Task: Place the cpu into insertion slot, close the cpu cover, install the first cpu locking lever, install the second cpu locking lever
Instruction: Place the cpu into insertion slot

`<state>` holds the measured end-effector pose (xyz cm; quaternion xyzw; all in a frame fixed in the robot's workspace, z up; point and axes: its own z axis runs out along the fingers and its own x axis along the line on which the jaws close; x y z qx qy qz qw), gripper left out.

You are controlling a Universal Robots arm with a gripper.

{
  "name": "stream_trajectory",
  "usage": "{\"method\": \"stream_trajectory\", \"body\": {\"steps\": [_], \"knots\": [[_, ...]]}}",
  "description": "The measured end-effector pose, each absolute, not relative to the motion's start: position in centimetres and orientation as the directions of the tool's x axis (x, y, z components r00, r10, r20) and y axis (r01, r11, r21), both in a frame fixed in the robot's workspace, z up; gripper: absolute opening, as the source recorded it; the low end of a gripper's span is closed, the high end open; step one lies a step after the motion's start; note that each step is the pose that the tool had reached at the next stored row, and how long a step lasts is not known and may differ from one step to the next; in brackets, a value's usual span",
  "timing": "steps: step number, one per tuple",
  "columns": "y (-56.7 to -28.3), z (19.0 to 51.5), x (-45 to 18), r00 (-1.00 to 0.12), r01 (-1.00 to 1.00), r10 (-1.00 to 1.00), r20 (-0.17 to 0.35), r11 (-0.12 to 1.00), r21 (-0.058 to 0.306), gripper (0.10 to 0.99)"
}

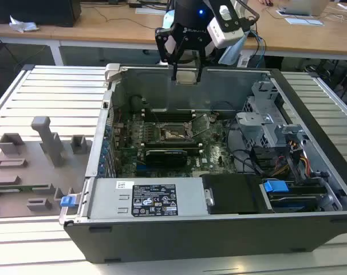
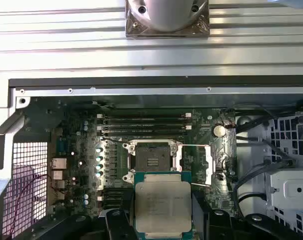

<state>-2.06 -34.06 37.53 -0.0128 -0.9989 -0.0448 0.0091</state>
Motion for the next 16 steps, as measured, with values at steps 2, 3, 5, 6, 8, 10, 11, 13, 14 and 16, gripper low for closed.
{"method": "stream_trajectory", "body": {"steps": [2, 3, 5, 6, 8, 10, 11, 13, 14, 16], "knots": [[-34.1, 37.3, -2.1, -1.0, 0.026, 0.025, 0.019, 0.996, 0.089, 0.541], [-34.1, 37.3, -2.1, -1.0, 0.026, 0.025, 0.019, 0.996, 0.089, 0.541], [-34.1, 37.1, -2.1, -1.0, 0.026, 0.025, 0.019, 0.996, 0.089, 0.541], [-34.1, 37.0, -2.1, -1.0, 0.026, 0.025, 0.019, 0.996, 0.089, 0.541], [-34.1, 36.9, -2.1, -1.0, 0.026, 0.025, 0.019, 0.996, 0.089, 0.541], [-34.1, 36.7, -2.1, -1.0, 0.026, 0.025, 0.019, 0.996, 0.089, 0.541], [-34.1, 36.6, -2.1, -1.0, 0.026, 0.025, 0.019, 0.996, 0.089, 0.541], [-34.1, 36.6, -2.1, -1.0, 0.026, 0.025, 0.019, 0.996, 0.089, 0.541], [-34.1, 36.5, -2.1, -1.0, 0.026, 0.025, 0.019, 0.996, 0.089, 0.541], [-34.1, 36.4, -2.1, -1.0, 0.026, 0.025, 0.019, 0.996, 0.089, 0.541]]}}
